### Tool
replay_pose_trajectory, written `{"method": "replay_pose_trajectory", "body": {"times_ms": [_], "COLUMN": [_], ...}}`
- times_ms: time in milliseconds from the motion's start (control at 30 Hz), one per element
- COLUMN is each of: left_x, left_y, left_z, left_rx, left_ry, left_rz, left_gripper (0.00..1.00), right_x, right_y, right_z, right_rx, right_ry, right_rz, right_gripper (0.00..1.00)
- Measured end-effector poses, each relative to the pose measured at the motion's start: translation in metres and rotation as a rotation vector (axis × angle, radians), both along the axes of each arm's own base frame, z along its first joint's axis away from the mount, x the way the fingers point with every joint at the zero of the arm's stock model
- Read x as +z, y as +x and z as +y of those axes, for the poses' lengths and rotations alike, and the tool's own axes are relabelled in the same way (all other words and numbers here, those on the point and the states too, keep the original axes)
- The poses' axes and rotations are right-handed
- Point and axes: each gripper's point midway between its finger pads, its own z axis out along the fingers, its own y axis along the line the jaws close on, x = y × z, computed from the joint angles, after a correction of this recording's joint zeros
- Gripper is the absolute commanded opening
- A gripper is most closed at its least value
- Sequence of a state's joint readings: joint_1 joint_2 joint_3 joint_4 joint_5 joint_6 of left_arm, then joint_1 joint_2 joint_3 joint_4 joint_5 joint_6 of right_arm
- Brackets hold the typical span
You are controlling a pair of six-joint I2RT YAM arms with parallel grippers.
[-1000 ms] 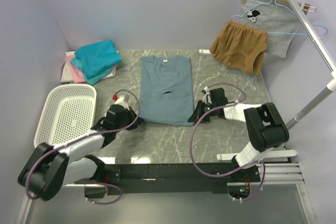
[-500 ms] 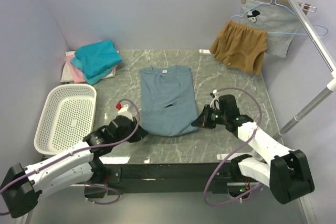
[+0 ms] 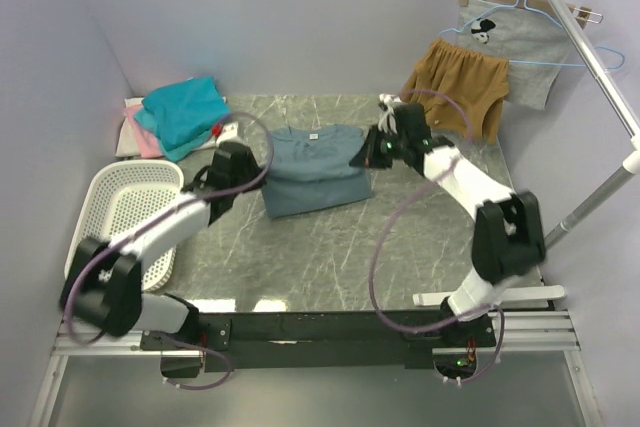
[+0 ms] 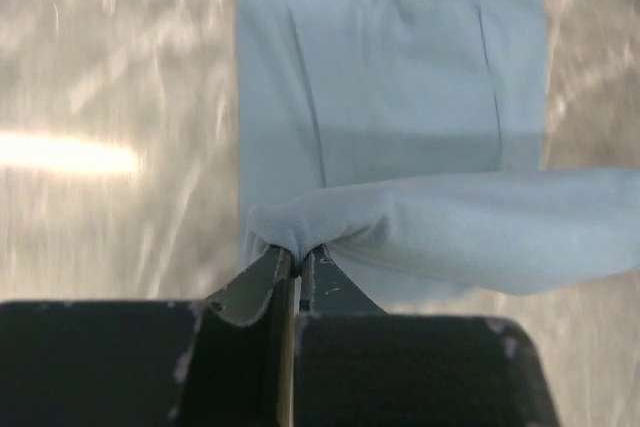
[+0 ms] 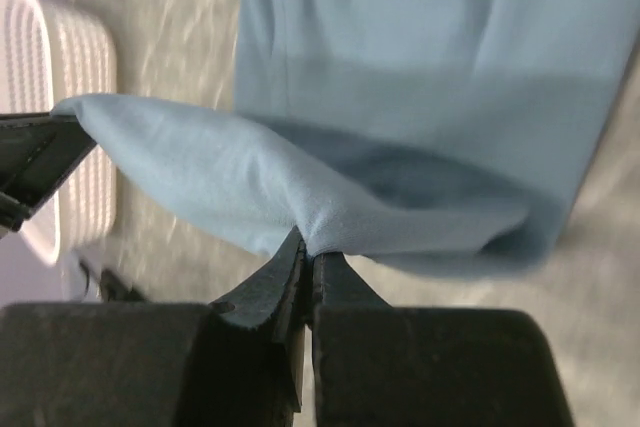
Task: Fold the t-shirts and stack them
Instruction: Fold the long partially folded tshirt into a neat square
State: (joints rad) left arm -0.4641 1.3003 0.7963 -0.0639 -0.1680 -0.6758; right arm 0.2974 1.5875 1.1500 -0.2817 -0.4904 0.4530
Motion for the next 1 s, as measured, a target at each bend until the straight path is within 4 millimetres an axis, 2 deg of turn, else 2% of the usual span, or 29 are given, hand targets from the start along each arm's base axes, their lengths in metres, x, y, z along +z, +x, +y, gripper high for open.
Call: {"method": "replay_pose_trajectory", "body": {"times_ms": [100, 267, 300, 333, 367, 400, 433, 467, 533, 567, 633, 667, 733, 867, 1000], "left_x": [0.001, 0.003, -0.001, -0.003, -0.007, -0.013, -0.02, -0.03, -0.047, -0.056, -0.064, -0.065, -0.058, -0.034, 0.01], "left_y": [0.055, 0.14, 0.153, 0.168, 0.179, 0.191, 0.2, 0.206, 0.215, 0.22, 0.222, 0.223, 0.226, 0.216, 0.214], "left_z": [-0.002, -0.02, -0.024, -0.027, -0.03, -0.032, -0.033, -0.032, -0.029, -0.026, -0.018, -0.014, -0.006, 0.006, -0.006], "left_rx": [0.006, -0.036, -0.049, -0.059, -0.066, -0.072, -0.075, -0.074, -0.077, -0.074, -0.067, -0.06, -0.041, -0.019, -0.077], "left_ry": [0.011, -0.003, -0.008, -0.013, -0.017, -0.022, -0.026, -0.026, -0.022, -0.021, -0.014, -0.014, -0.015, -0.022, -0.072], "left_rz": [-0.01, -0.056, -0.055, -0.061, -0.063, -0.062, -0.06, -0.05, -0.027, -0.015, -0.003, -0.002, -0.03, -0.074, -0.162], "left_gripper": [0.01, 0.01, 0.01, 0.01, 0.03, 0.09, 0.28, 0.35, 0.55, 0.57, 0.6, 0.65, 0.74, 0.74, 0.73], "right_x": [0.001, -0.022, -0.026, -0.033, -0.037, -0.043, -0.052, -0.059, -0.071, -0.075, -0.077, -0.073, -0.063, -0.034, -0.003], "right_y": [0.053, 0.125, 0.139, 0.155, 0.166, 0.179, 0.19, 0.199, 0.214, 0.217, 0.22, 0.223, 0.227, 0.221, 0.212], "right_z": [0.01, 0.011, 0.011, 0.011, 0.01, 0.01, 0.009, 0.008, 0.003, -0.001, -0.006, -0.009, -0.013, -0.012, 0.006], "right_rx": [0.005, -0.011, -0.013, -0.018, -0.023, -0.032, -0.042, -0.05, -0.072, -0.085, -0.1, -0.108, -0.114, -0.084, -0.022], "right_ry": [-0.006, -0.012, -0.008, -0.004, 0.001, 0.009, 0.019, 0.03, 0.051, 0.052, 0.05, 0.049, 0.047, 0.036, 0.049], "right_rz": [-0.019, 0.01, 0.018, 0.019, 0.019, 0.025, 0.034, 0.038, 0.043, 0.046, 0.039, 0.021, -0.027, -0.094, -0.16], "right_gripper": [0.0, 0.04, 0.09, 0.23, 0.43, 0.49, 0.57, 0.69, 0.74, 0.79, 0.81, 0.82, 0.84, 0.84, 0.83]}}
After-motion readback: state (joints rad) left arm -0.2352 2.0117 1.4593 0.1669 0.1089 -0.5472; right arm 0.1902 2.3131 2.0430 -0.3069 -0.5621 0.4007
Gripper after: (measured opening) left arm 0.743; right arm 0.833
